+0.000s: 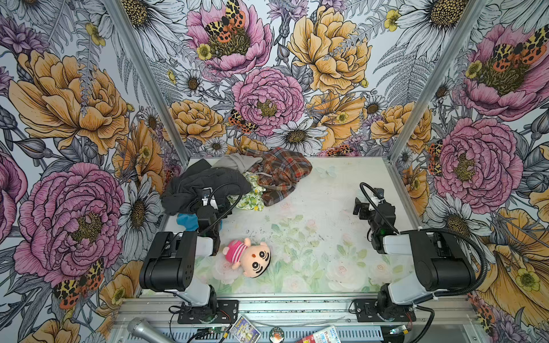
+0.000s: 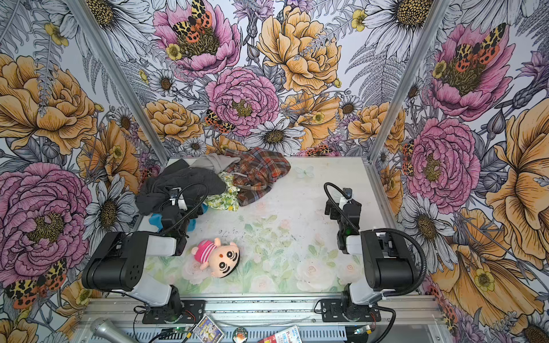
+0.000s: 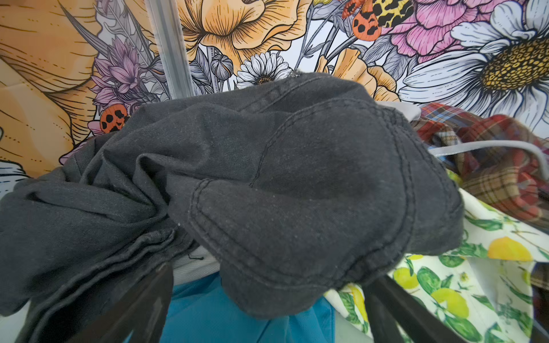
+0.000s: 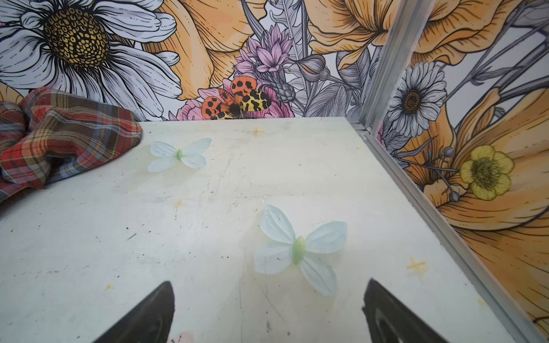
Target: Pick out a specific cloth from the pile
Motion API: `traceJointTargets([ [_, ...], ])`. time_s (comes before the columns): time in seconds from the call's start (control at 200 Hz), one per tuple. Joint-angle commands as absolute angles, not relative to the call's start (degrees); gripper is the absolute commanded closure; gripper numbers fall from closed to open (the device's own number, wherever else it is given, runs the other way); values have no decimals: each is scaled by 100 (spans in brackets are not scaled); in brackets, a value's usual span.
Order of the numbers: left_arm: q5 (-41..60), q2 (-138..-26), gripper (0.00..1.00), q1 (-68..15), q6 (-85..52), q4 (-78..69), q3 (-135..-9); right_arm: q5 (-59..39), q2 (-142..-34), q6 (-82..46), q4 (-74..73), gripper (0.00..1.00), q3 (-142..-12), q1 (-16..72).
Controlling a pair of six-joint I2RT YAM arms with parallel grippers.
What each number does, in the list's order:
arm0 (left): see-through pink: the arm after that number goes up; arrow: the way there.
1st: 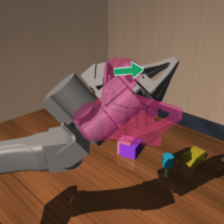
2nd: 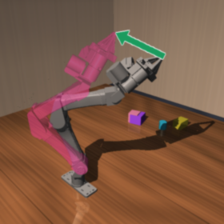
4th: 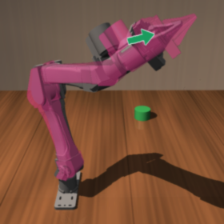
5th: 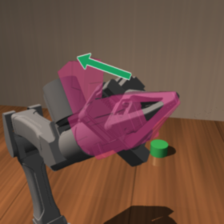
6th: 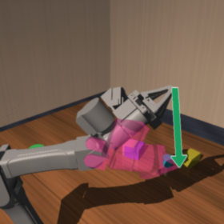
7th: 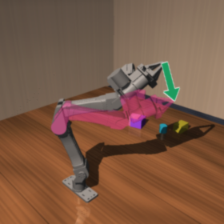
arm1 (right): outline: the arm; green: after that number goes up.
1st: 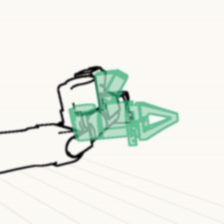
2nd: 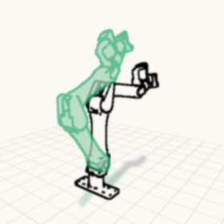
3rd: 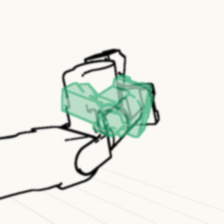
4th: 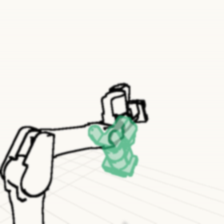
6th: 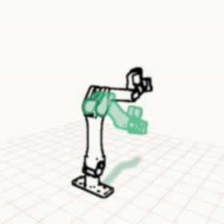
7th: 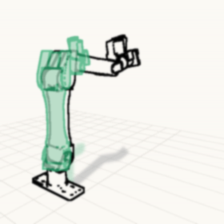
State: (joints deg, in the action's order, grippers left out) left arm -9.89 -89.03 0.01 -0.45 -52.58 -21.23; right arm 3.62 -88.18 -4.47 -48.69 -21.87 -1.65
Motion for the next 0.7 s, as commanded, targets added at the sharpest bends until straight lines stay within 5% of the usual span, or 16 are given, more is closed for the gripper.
traceJointTargets([
  [0.0, -1020, -8876, 1, -27, -23, -5432, -2141, 352, -8806, -490, -4992, 1, -2241, -187],
  [0.695, -1019, -8885, 1, -62, 18, -5405, -2147, 360, -8815, -487, -4983, 0, -2255, -184],
])
